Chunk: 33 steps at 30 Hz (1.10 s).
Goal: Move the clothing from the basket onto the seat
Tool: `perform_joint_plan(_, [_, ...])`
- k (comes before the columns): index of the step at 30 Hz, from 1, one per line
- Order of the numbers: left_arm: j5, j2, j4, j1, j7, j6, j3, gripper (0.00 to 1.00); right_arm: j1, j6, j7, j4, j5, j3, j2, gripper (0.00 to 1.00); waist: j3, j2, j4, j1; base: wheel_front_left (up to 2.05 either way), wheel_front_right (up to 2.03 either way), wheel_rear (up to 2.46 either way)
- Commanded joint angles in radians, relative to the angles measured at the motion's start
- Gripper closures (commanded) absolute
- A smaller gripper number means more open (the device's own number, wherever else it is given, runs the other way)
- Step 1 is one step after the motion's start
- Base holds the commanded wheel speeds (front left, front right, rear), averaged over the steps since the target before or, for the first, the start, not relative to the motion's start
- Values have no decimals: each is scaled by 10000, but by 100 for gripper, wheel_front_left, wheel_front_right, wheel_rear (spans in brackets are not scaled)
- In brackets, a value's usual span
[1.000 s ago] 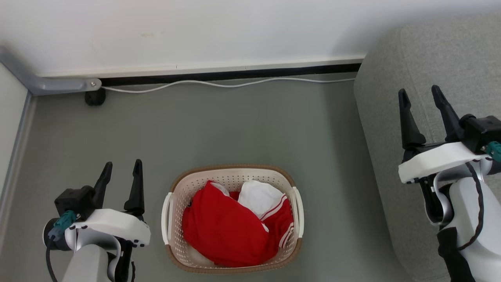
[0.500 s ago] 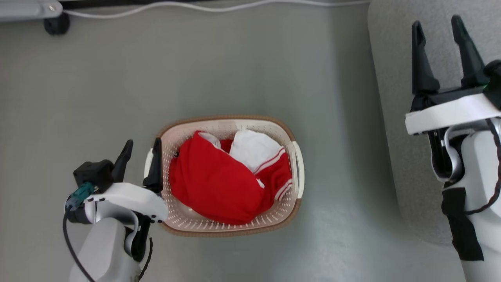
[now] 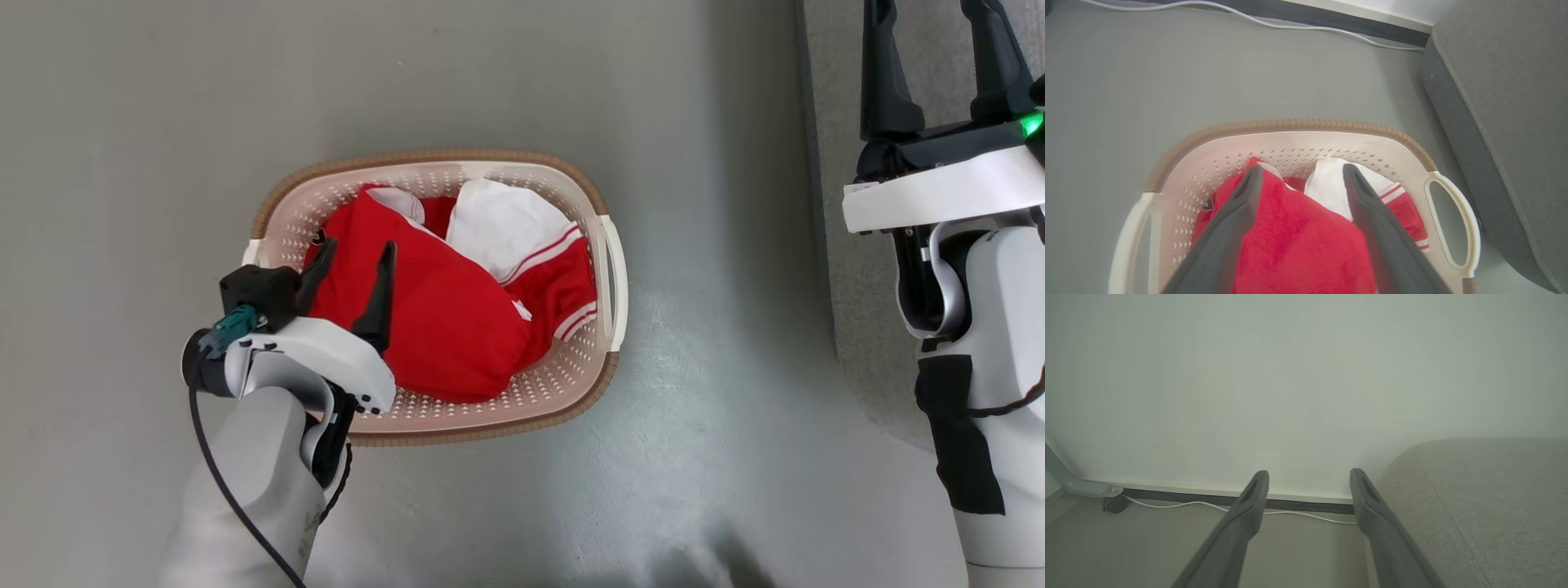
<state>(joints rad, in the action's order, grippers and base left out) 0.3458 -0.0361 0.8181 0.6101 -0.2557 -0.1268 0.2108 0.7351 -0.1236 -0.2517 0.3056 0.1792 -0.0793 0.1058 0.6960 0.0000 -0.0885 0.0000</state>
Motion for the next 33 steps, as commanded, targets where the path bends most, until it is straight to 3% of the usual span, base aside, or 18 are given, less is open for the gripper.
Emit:
perform_joint_plan(1, [63,-153,-7,102,-61,-39,-124,0,31,-71,-101,-302,-42,-167,-80,0,218,0,-102,0,0,0,0])
perform_joint_plan(10, [500,-143,1272,1046,-61,-16,904,0,136,-71,-101,-443,-39,-292,-287,0,717,0,-397,0,0,0,0])
perform_joint_plan(20, [535,-142,3229,2431,-49,503,2041,0,287,-71,-101,-682,-13,-432,-419,0,1383,0,-644,0,0,0,0])
perform_joint_plan(33, [798,-141,4407,3488,1108,568,2896,0,398,-71,-101,-949,131,-563,-534,0,2135,0,-1056,0,0,0,0])
